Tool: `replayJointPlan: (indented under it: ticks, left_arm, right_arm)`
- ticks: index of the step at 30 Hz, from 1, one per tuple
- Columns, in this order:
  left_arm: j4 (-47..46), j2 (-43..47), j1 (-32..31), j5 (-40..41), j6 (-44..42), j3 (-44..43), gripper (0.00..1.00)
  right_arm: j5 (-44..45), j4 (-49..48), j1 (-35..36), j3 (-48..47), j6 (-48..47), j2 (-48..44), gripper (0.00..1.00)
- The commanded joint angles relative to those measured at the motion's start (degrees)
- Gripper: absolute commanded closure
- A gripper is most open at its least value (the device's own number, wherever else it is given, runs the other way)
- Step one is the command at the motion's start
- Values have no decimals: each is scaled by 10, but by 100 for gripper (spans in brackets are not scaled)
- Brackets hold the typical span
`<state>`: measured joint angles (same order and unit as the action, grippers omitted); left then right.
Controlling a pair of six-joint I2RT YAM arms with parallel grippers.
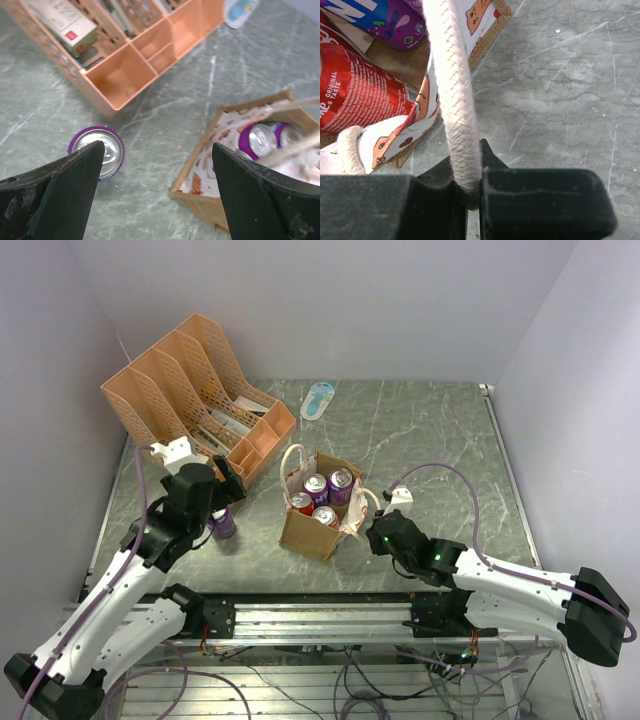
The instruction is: Take the beverage out of the canvas bag
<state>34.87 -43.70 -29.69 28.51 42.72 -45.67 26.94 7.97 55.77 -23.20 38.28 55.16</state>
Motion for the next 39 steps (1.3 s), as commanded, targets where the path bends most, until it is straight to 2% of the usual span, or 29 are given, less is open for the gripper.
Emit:
replayJointPlan:
  ticks: [1,6,9,12,15,20,25,31,37,39]
  left_arm:
    - [-33,21,4,-101,-57,-23,3]
    - [-67,-11,3,-248,-71,-33,7]
    - [-112,-33,1,-322,-69,-21,5]
    - [-154,-45,-9,-367,-67,-7,0]
    - [-185,-61,-41,-392,-74,-4,1]
    - [-183,-117,-156,-328,-107,-36,0]
    - [-150,-221,-250,-214,-136,-89,8]
    - [-101,-327,-284,-124,-148,-170,12]
    - [-67,-414,-286,-90,-159,-246,12]
    - [-60,-444,-286,-87,-163,-269,15]
  right_arm:
    - [12,21,-2,-3,-12,2,96]
    - [12,21,-2,-4,-12,4,96]
    - [12,22,-2,-4,-11,4,96]
    - [12,21,-2,-3,-11,1,96]
    - [12,21,-2,-3,-11,1,96]
    - [12,21,-2,-4,-11,4,96]
    - [12,21,-1,-3,-12,3,96]
    - [10,20,-1,-1,-12,0,96]
    - [9,20,-1,-1,-13,-1,96]
    - [9,19,-1,-1,-14,-1,96]
